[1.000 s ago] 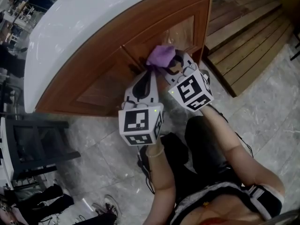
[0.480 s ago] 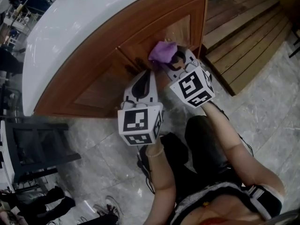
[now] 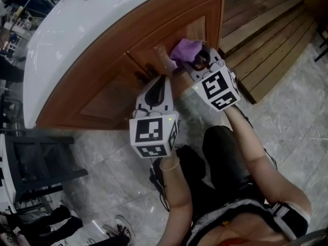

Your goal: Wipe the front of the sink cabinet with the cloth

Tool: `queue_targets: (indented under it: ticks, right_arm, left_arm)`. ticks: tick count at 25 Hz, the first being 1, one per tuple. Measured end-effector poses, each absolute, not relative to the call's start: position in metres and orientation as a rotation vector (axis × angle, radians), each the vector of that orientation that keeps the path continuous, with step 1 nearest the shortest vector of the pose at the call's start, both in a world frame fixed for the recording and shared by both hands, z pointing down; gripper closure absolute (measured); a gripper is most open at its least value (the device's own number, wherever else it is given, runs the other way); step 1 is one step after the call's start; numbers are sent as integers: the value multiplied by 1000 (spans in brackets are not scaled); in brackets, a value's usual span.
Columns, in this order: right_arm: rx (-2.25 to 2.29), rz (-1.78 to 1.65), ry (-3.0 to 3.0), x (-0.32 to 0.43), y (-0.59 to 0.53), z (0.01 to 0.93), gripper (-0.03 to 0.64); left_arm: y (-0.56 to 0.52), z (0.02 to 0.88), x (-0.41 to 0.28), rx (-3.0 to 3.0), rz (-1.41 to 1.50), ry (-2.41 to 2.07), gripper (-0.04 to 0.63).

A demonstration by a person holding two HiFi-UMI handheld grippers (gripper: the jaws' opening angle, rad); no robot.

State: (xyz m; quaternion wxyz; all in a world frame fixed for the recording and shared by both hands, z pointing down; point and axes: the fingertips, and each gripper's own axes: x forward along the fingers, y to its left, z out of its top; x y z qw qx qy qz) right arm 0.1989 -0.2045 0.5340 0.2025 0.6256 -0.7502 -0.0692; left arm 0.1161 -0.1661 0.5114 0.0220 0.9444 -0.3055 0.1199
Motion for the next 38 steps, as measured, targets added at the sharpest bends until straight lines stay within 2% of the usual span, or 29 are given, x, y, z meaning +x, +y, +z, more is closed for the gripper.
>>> queue_targets:
  ticks: [38]
  right_arm:
    - [1855, -114, -1922, 299, -203, 545, 446]
  left_arm:
    - [-165, 513, 129, 2941, 360, -882, 598]
